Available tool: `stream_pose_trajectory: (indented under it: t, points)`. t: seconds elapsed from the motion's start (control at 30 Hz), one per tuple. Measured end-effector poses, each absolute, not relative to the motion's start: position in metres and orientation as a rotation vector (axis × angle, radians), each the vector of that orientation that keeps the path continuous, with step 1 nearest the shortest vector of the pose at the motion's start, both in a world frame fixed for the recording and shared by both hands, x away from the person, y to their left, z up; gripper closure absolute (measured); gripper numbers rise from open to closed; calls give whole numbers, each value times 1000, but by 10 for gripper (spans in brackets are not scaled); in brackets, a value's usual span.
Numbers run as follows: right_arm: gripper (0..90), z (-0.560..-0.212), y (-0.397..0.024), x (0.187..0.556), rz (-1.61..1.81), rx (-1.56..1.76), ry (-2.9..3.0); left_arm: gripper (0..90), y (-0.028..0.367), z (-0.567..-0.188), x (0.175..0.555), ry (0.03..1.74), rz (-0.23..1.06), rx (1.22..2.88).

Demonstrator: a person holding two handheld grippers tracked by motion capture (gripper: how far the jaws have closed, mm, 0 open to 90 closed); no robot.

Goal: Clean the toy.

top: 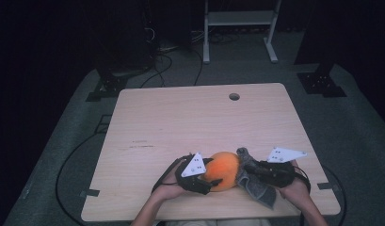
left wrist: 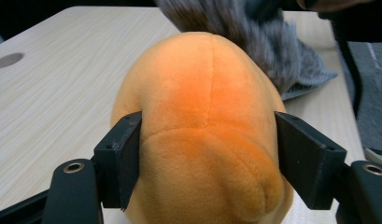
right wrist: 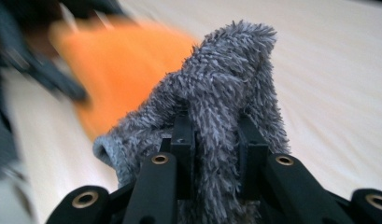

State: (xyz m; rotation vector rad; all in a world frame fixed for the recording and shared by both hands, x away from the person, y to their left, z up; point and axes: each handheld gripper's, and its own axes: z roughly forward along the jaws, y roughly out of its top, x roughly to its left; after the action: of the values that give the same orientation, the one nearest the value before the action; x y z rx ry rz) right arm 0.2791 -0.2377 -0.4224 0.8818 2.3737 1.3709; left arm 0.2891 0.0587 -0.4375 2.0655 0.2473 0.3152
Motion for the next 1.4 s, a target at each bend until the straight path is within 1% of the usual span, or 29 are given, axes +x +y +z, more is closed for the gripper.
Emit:
stream_pose_trajectory:
  t: [0.03,0.17,0.23,0.27,0.37,0.4,0.53,0.6,0.63,0.67,0.7,0.73,0.77,0.8,0.83,0.93,0.97,1.0,1.03,1.07,1.1,1.13,1.17,1.2,1.23,1.27,1.3,1.33,1.4]
  points:
    - [722,-417,-231,278,1405,837,2380,282,57,-438,288,231,320,2071]
    - [709,-423,-228,281,1375,839,2402,281,57,-436,288,235,313,2084]
    - [710,-431,-236,286,1340,899,2420,281,58,-437,288,241,303,2073]
    - [717,-440,-242,289,1246,954,2451,281,59,-437,288,247,298,2068]
    - [720,-441,-247,289,1249,967,2445,282,59,-437,288,244,301,2069]
    - [720,-431,-247,285,1291,930,2395,284,57,-437,288,238,301,2068]
    - [720,-415,-241,280,1408,851,2361,289,52,-436,285,185,313,2081]
    - [721,-418,-234,281,1369,821,2396,287,52,-435,284,179,321,2083]
    - [723,-422,-232,281,1353,828,2405,276,53,-435,284,183,327,2083]
    - [724,-426,-232,283,1379,854,2407,212,54,-433,285,198,334,2084]
    - [724,-426,-232,283,1379,854,2407,212,54,-431,286,234,330,2086]
    - [725,-426,-233,281,1358,852,2409,140,54,-429,291,314,311,2110]
    - [725,-426,-233,281,1358,852,2409,129,54,-429,291,314,311,2110]
    - [724,-429,-236,280,1356,864,2419,131,54,-432,294,351,266,2108]
    - [724,-431,-238,280,1351,870,2424,153,54,-434,294,348,270,2096]
    - [725,-436,-245,282,1295,899,2453,283,55,-433,293,330,289,2085]
    - [725,-436,-245,282,1295,899,2453,283,55,-432,292,323,310,2073]
    - [728,-435,-247,283,1286,908,2444,317,55,-431,291,312,324,2065]
    - [731,-431,-249,282,1281,897,2419,343,54,-430,290,283,339,2060]
    - [733,-415,-249,278,1359,847,2371,360,53,-430,288,229,362,2064]
    - [733,-415,-249,278,1359,847,2371,360,51,-429,285,181,380,2072]
    - [733,-405,-243,275,1424,799,2361,355,47,-429,282,118,411,2076]
    - [732,-406,-238,275,1386,776,2379,338,47,-430,282,118,422,2081]
    - [732,-406,-238,275,1386,776,2379,291,47,-430,282,118,422,2081]
    - [732,-409,-234,275,1354,768,2388,291,47,-431,283,145,423,2080]
    - [733,-414,-234,277,1365,783,2395,217,49,-431,285,193,406,2076]
    - [733,-417,-236,279,1378,801,2401,177,51,-431,288,249,365,2067]
    - [732,-419,-241,280,1362,827,2401,162,54,-431,293,326,315,2063]
    - [731,-422,-243,279,1310,841,2415,249,55,-432,294,325,301,2054]
